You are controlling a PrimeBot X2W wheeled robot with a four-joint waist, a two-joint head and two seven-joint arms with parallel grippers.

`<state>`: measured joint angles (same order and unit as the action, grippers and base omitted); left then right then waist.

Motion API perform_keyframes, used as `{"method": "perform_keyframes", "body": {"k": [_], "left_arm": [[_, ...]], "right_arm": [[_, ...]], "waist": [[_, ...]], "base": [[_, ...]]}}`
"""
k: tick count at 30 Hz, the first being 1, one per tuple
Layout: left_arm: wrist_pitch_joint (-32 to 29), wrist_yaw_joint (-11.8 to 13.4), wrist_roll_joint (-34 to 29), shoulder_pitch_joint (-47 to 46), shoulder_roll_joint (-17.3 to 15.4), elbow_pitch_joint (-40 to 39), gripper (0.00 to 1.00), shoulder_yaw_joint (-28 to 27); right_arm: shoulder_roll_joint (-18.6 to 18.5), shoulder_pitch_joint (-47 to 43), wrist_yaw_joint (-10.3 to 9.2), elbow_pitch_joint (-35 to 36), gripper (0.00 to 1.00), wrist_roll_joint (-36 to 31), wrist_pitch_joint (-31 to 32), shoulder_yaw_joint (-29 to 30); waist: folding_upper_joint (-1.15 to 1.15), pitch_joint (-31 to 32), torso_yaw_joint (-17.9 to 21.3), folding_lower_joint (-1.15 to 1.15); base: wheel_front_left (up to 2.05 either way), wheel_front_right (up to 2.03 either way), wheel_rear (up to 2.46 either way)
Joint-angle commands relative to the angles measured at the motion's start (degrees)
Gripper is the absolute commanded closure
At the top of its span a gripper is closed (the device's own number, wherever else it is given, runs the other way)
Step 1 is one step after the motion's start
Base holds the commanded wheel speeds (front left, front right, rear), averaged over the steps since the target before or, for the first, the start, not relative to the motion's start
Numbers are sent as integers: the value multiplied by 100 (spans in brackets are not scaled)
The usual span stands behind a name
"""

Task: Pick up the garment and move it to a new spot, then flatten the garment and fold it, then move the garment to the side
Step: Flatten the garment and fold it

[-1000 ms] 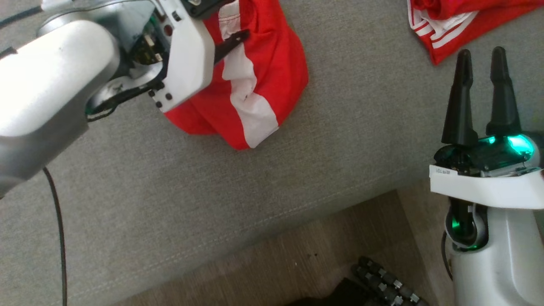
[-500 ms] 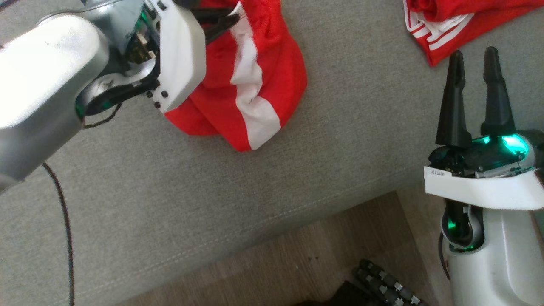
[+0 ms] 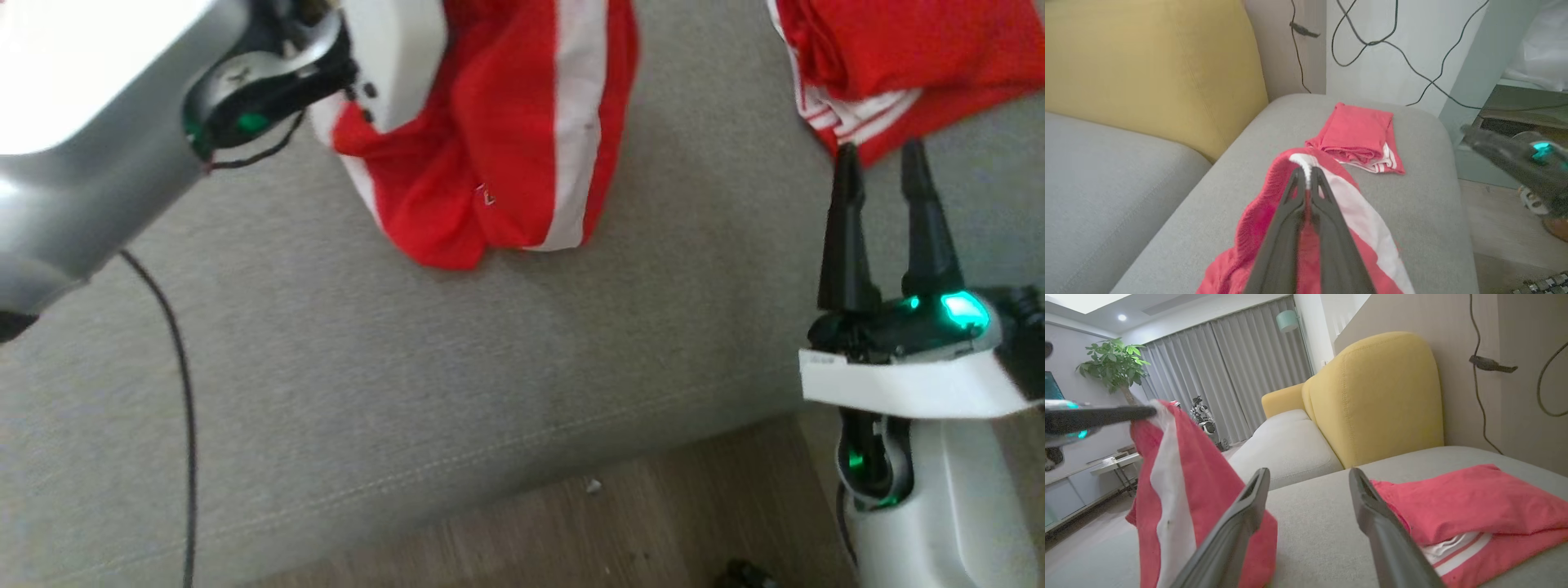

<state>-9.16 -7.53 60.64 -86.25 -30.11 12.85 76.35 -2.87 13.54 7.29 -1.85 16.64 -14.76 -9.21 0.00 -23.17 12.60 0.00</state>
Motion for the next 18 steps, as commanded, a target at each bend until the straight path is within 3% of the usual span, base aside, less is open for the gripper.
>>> {"method": "perform_keyframes", "body": {"k": [1,5,10,18], "left_arm": [[143,4,96,-388,-4,-87,100,-309],[343,4,238,-486,22,-106,100,-362],[403,194,294,-323,-126,-30,100,-415],[700,867,721,1094,-1210,-597,100,-400]], "right_arm": [[-1,-112,20,99,0,-113,-24,-98],[-1,-219,20,42,0,-213,-24,-8],[-1,-342,20,-40,0,-330,-24,3],[-30,-553,20,-478,0,-246,-24,-193]], "waist": [[0,392,-389,0],[0,725,-784,0],[0,982,-1186,0],[0,1102,-1724,0]], "base": [[0,0,0],[0,0,0],[0,0,0],[0,0,0]]}}
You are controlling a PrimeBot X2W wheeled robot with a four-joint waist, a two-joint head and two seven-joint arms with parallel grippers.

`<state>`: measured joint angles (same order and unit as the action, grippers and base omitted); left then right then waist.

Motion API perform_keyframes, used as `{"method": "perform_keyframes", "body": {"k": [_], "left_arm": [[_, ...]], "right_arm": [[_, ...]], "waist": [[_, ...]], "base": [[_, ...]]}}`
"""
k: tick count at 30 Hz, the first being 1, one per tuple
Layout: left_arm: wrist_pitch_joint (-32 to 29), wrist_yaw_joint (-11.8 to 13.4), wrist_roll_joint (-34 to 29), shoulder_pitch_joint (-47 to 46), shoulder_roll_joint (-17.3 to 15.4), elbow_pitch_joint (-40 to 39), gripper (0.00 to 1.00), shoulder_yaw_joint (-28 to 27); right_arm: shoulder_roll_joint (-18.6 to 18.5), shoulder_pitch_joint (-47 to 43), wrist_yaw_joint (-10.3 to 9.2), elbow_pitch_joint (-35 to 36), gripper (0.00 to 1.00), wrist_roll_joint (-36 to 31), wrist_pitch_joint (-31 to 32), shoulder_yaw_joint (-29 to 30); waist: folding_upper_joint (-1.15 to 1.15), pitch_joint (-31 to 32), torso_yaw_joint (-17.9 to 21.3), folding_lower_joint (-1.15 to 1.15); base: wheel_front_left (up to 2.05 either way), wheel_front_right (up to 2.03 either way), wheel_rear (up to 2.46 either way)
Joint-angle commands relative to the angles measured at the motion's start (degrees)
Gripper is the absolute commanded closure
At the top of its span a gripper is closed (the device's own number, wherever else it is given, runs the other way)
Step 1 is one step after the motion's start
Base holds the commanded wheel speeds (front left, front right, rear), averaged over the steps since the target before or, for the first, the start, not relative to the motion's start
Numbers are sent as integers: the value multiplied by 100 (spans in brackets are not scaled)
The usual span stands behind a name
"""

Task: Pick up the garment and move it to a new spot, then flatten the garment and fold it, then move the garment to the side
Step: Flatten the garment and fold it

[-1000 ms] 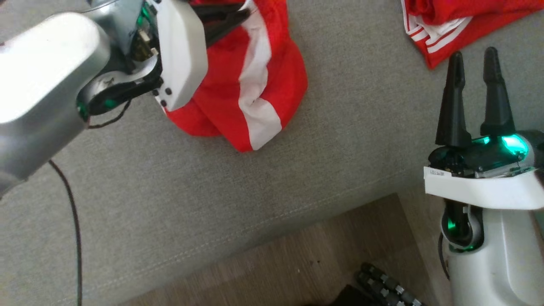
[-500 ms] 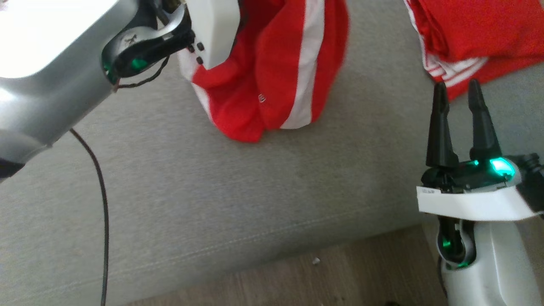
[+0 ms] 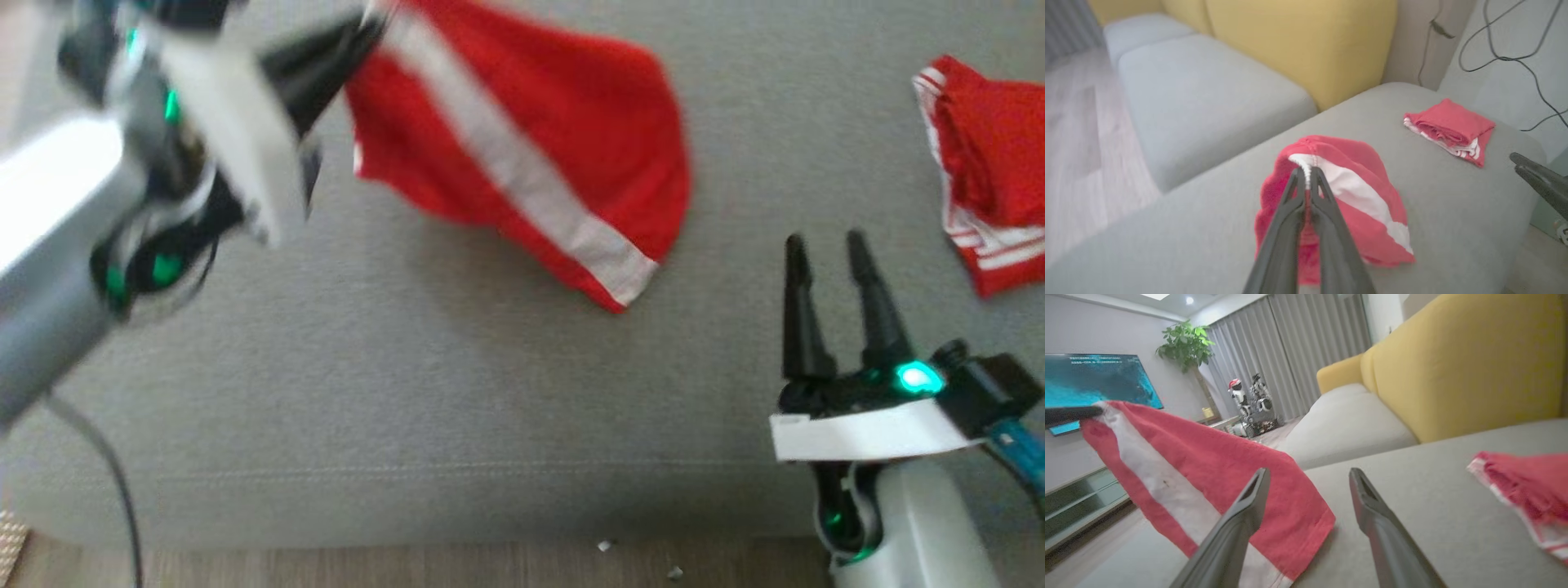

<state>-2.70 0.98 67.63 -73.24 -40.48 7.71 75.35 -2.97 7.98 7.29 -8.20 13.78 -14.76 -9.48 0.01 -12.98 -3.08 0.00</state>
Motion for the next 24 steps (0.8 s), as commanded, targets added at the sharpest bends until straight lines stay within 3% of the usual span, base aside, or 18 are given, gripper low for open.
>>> {"method": "perform_keyframes", "body": {"k": [1,5,9,13,21,22,23,24], "left_arm": [[181,83,131,39,-313,-165,100,-313],[783,261,439,887,-725,-354,100,-358],[1304,301,635,1461,-848,-296,100,-396],[1509,263,714,1746,-786,-146,100,-415],[1607,151,651,1853,-558,125,100,-411],[1611,136,649,1853,-527,155,100,-412],[1615,121,648,1854,-502,184,100,-412],[1617,105,642,1857,-482,209,100,-409]], "right_arm": [[-20,-27,20,1,0,168,-24,-212],[-112,67,20,-694,0,737,-24,-651],[-238,449,20,-1621,0,1602,17,-1341],[-421,1020,20,-2375,0,2086,117,-1851],[-530,1758,20,-3593,0,2328,34,-2215],[-519,1783,20,-3668,2,2404,28,-2267],[-518,1805,20,-3729,9,2469,21,-2326],[-518,1824,20,-3779,9,2532,13,-2375]], "waist": [[-1,81,-212,0],[-1,45,-381,0],[-1,1,-492,0],[-1,-48,-583,0],[-1,-48,-709,0],[-1,-40,-728,0],[-1,-30,-740,0],[-1,-18,-749,0]], "base": [[0,0,0],[0,0,0],[0,0,0],[0,0,0],[0,0,0],[0,0,0],[0,0,0],[0,0,0]]}}
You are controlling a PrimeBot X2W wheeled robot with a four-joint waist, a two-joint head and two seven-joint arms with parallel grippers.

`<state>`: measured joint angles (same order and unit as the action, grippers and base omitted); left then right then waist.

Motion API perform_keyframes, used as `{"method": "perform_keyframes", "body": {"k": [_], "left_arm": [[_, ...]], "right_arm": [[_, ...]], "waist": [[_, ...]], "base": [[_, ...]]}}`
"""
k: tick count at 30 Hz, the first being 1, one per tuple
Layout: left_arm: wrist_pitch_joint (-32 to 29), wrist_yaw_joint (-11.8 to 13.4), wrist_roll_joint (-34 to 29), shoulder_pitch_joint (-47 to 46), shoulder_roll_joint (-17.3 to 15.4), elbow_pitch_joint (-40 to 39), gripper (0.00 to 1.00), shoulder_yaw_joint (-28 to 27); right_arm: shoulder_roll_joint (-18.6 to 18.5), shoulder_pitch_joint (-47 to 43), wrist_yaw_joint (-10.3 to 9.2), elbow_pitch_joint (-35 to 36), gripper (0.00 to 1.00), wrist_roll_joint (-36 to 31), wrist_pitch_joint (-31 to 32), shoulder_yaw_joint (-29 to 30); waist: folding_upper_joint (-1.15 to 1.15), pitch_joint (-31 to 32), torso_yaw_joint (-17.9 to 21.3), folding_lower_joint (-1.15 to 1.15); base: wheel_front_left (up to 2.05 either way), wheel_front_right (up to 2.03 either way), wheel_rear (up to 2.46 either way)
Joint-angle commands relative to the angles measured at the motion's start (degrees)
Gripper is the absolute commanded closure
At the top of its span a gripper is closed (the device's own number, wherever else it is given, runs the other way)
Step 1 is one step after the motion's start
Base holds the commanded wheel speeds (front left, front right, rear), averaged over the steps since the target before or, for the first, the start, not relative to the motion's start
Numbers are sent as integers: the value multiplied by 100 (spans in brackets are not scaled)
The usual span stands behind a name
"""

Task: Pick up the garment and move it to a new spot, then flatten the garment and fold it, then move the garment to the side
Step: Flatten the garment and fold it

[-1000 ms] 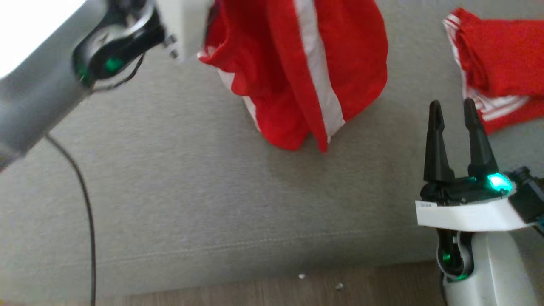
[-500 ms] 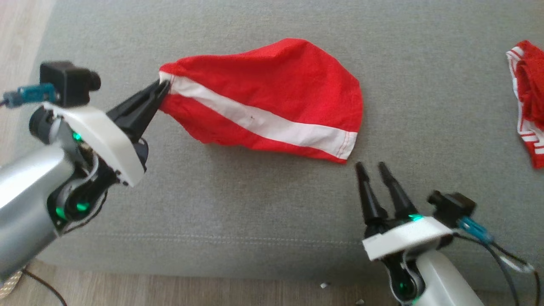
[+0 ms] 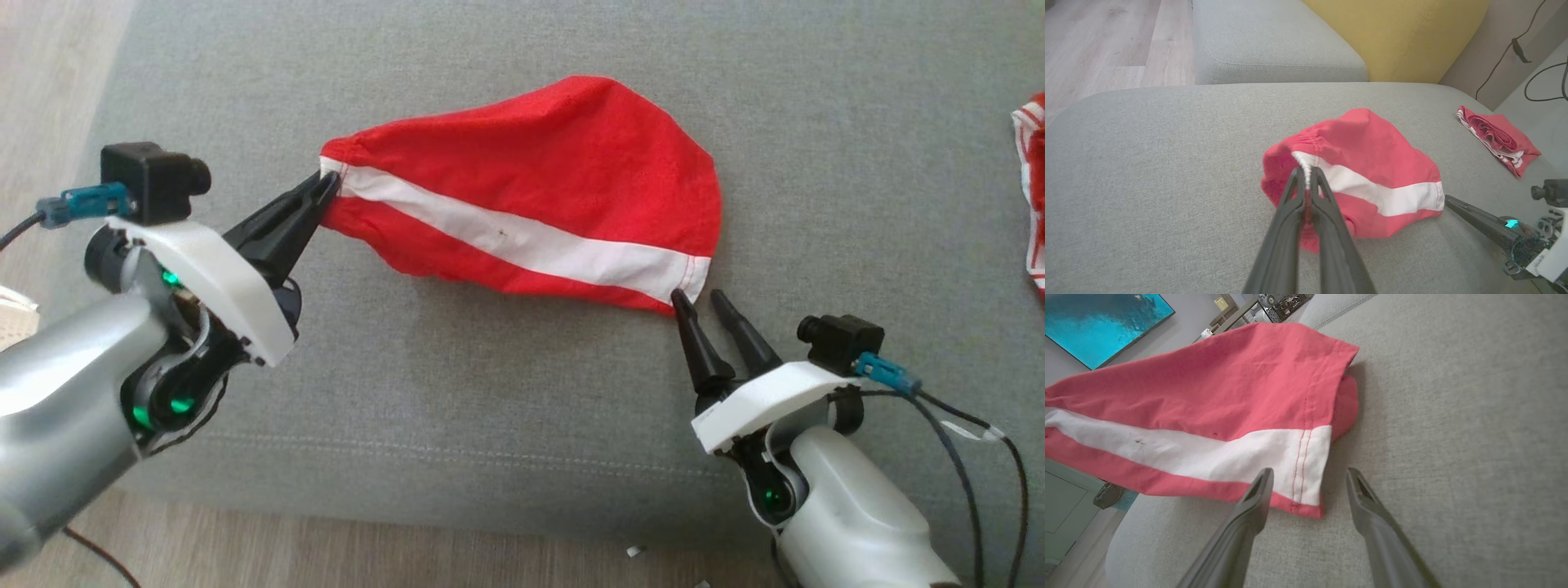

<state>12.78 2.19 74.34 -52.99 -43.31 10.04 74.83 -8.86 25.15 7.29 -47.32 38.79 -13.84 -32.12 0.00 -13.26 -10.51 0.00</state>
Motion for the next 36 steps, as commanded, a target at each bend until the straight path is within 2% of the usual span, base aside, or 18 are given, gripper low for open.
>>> {"method": "perform_keyframes", "body": {"k": [1,2,4,5,12,16,19,20,21,22,26,36], "left_arm": [[72,-42,-39,-151,-175,14,100,-351],[72,-55,-40,-139,-173,28,100,-348],[70,-76,-41,-111,-172,55,100,-340],[58,-84,-46,-97,-176,69,100,-335],[63,-99,-68,-27,-184,116,100,-323],[119,-95,-118,-7,-238,105,100,-412],[134,-81,-96,40,-292,63,100,-451],[137,-80,-93,49,-297,56,100,-458],[140,-80,-92,59,-296,52,100,-463],[143,-80,-88,70,-291,48,100,-467],[151,-100,-93,90,-271,45,100,-475],[155,-152,-136,43,-222,117,100,-492]], "right_arm": [[68,144,20,57,26,142,-93,-210],[62,161,20,39,51,182,-99,-265],[32,191,20,14,88,209,-108,-362],[25,200,20,17,100,230,-111,-381],[-108,160,20,338,100,216,-114,-331],[-254,76,20,653,100,171,-115,147],[-333,10,20,640,100,239,-111,46],[-357,26,20,590,44,280,-78,-37],[-373,53,20,525,3,303,-2,-150],[-374,89,20,464,0,330,76,-270],[-279,269,20,183,0,495,234,-622],[-175,657,20,-356,0,919,57,-1053]], "waist": [[0,37,-10,0],[0,48,-9,0],[0,80,-6,0],[0,94,-3,0],[0,225,64,0],[0,348,150,0],[0,387,200,0],[0,387,207,0],[0,383,212,0],[0,373,216,0],[0,298,195,0],[0,180,84,0]], "base": [[0,0,0],[0,0,0],[0,0,0],[0,0,0],[0,0,0],[0,0,0],[0,0,0],[0,0,0],[0,0,0],[0,0,0],[0,0,0],[0,0,0]]}}
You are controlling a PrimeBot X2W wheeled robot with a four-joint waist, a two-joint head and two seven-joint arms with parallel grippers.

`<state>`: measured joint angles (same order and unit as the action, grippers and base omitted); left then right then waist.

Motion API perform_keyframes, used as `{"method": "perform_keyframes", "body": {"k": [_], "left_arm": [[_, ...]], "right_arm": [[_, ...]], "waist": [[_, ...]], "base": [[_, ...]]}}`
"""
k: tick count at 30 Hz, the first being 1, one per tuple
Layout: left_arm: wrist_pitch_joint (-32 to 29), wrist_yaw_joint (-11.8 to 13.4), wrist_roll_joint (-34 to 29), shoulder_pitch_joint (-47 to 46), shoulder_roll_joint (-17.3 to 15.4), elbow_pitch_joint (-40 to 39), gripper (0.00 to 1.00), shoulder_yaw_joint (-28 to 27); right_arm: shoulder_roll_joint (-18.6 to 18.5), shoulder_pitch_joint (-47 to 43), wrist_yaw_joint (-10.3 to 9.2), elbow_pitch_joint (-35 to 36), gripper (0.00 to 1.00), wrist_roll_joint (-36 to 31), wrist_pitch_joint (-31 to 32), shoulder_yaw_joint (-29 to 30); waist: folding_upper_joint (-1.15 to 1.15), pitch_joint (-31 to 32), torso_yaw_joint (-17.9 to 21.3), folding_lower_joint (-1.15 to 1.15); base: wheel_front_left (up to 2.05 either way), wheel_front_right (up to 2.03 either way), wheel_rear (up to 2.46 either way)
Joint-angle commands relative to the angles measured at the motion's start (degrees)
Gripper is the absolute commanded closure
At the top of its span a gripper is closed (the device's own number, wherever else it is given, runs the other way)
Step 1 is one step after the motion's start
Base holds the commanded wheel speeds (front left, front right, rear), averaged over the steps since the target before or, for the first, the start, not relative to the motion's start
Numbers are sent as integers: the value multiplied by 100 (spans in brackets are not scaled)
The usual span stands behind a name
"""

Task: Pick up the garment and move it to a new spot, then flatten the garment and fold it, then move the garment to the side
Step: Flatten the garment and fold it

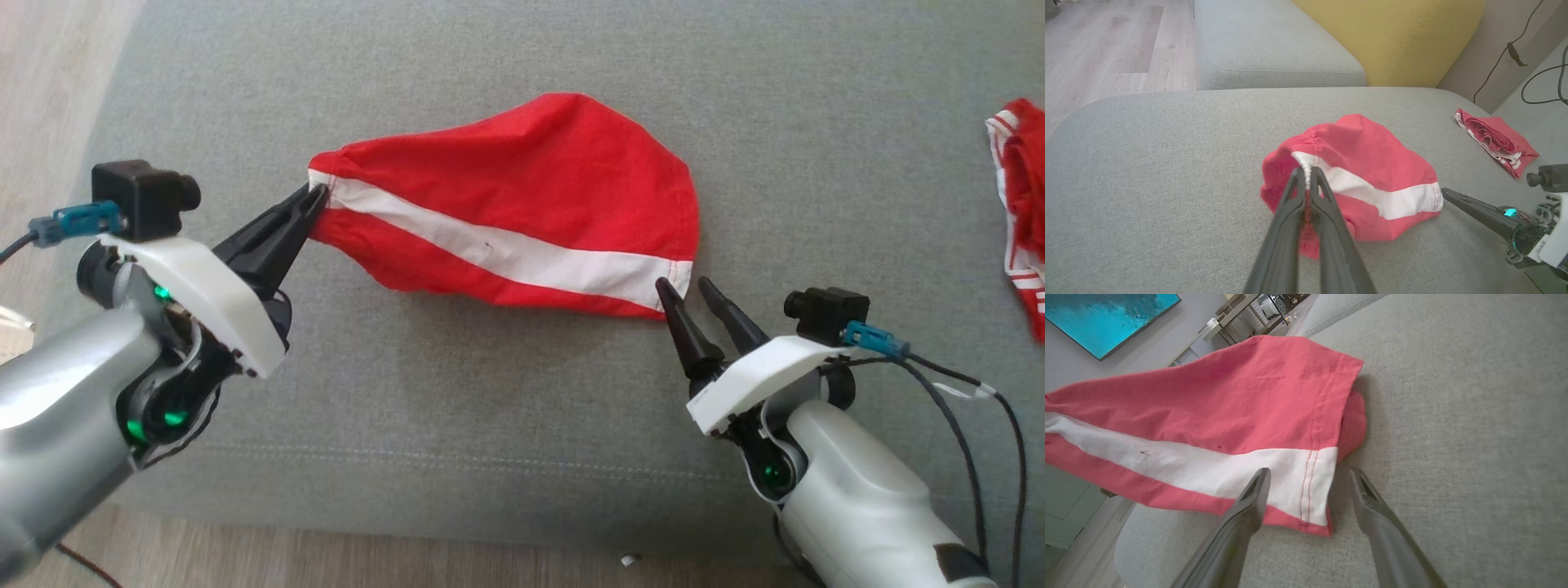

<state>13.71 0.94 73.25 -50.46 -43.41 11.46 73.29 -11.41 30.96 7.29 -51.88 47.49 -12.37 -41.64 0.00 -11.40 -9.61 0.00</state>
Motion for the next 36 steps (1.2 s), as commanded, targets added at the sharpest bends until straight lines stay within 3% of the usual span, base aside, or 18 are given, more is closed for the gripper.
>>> {"method": "perform_keyframes", "body": {"k": [1,3,6,7,9,10,15,19,26,31,36], "left_arm": [[64,-28,-37,-210,-207,-18,100,-337],[66,-32,-52,-208,-189,-2,100,-333],[68,-41,-55,-197,-163,22,100,-329],[69,-47,-56,-194,-158,30,100,-328],[70,-57,-65,-196,-149,48,100,-327],[71,-62,-72,-198,-143,60,100,-326],[83,-73,-127,-171,-118,167,100,-342],[102,-115,-140,-128,-133,150,100,-445],[89,-266,-69,-485,-209,-305,100,-881],[-268,-422,140,-1280,-31,-398,100,-1209],[-579,-559,-132,-2445,532,77,100,-1354]], "right_arm": [[86,99,20,61,0,98,-104,-133],[95,135,20,-20,1,199,-130,-185],[114,178,20,-107,20,323,-162,-289],[119,194,20,-122,34,362,-174,-323],[112,227,20,-134,73,441,-198,-372],[103,243,20,-127,100,473,-211,-395],[-74,251,20,66,100,566,-254,-450],[-311,222,20,459,100,472,-260,-121],[-1238,392,20,1790,100,186,-262,1126],[-1877,1548,20,2157,100,-233,154,1586],[-1923,3081,20,2046,100,-629,644,1857]], "waist": [[0,-12,-13,0],[0,-18,-30,0],[0,-28,-41,0],[0,-34,-42,0],[0,-54,-42,0],[0,-61,-43,0],[0,29,7,0],[0,142,96,0],[0,252,375,0],[0,-32,647,0],[0,-585,954,0]], "base": [[0,0,0],[0,0,0],[0,0,0],[0,0,0],[0,0,0],[0,0,0],[0,0,0],[0,0,0],[0,0,0],[0,0,0],[0,0,0]]}}
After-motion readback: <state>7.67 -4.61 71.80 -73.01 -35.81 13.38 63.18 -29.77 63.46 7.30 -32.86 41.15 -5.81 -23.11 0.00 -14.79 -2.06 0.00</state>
